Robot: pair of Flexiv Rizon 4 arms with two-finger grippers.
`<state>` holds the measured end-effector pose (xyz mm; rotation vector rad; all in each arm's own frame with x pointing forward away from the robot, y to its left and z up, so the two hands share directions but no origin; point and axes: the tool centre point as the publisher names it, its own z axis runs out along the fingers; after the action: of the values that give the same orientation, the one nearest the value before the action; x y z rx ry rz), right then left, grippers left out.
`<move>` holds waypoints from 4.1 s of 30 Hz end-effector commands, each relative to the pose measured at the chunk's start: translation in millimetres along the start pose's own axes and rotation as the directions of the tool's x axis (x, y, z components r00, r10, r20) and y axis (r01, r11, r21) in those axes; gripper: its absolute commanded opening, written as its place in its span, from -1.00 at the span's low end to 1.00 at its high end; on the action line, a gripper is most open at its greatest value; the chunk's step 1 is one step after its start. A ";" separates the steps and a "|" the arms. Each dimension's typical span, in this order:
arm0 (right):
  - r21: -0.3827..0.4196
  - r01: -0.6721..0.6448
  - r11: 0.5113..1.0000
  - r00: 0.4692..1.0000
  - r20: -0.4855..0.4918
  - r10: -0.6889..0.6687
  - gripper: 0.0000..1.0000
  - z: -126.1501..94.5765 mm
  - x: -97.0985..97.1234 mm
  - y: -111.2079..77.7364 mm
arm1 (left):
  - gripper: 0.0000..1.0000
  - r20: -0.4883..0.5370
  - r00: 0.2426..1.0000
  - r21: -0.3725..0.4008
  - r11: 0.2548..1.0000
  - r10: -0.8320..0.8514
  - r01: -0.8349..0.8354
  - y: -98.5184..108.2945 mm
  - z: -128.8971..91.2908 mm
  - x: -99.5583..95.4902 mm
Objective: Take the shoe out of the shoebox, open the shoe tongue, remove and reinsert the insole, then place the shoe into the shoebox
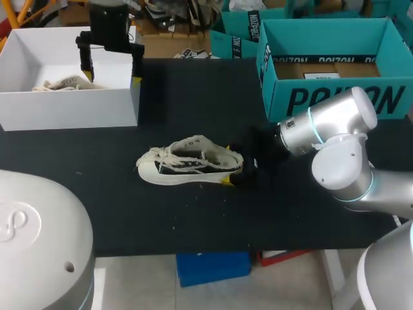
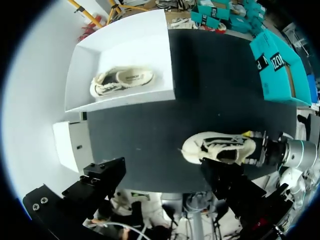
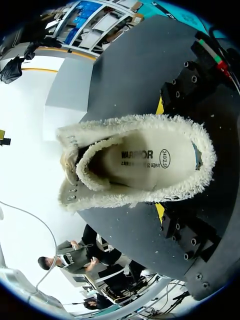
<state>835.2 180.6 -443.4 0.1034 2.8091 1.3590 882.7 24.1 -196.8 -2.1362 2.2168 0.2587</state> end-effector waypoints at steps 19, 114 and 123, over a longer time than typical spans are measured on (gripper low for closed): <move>0.001 -0.001 1.000 1.000 0.003 0.001 -1.00 3.4 0.0 0.6 | 1.00 0.100 0.992 0.007 0.997 0.075 -0.076 52.5 19.4 68.0; 0.001 -0.001 1.000 1.000 0.003 0.001 -1.00 3.4 0.0 0.6 | -1.00 0.260 0.954 0.006 0.987 0.151 -0.158 36.2 135.4 191.5; 0.001 -0.001 1.000 1.000 0.003 0.001 -1.00 3.4 0.0 0.6 | -1.00 0.222 0.964 0.035 0.987 0.145 -0.157 35.1 117.2 189.3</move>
<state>835.3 180.4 -443.5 0.1042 2.8088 1.3589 832.6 -149.9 -346.8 -1.8116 2.2243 0.4464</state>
